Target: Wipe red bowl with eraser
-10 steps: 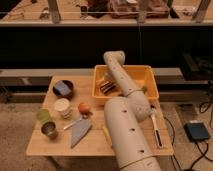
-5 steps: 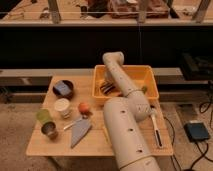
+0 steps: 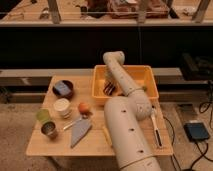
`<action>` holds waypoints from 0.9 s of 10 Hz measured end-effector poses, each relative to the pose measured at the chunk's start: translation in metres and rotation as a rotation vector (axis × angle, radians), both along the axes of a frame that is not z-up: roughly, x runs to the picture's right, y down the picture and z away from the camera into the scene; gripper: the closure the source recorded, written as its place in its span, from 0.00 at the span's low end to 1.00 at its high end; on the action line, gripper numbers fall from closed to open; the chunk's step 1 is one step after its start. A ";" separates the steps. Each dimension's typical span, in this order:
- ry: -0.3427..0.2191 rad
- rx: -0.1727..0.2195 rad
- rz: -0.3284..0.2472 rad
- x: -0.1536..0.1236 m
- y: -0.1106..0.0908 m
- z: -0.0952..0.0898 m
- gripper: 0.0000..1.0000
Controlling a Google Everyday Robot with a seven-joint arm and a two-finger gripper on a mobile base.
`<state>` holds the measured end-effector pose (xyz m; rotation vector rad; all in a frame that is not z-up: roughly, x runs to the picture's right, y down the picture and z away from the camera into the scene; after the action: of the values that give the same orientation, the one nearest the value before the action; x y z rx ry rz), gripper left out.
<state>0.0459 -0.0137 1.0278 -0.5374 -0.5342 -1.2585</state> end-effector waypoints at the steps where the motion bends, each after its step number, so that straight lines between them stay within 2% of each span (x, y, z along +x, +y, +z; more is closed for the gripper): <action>1: 0.000 -0.001 -0.001 0.000 -0.001 -0.001 1.00; 4: -0.011 0.011 -0.003 -0.004 -0.002 -0.003 1.00; 5: -0.022 0.017 0.000 -0.003 -0.001 -0.014 1.00; 7: -0.035 0.062 -0.014 0.003 -0.007 -0.045 1.00; 8: -0.050 0.078 -0.018 0.002 -0.012 -0.063 1.00; 9: -0.057 0.101 -0.027 0.007 -0.021 -0.089 1.00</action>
<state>0.0529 -0.0348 0.9389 -0.4261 -0.5098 -1.3230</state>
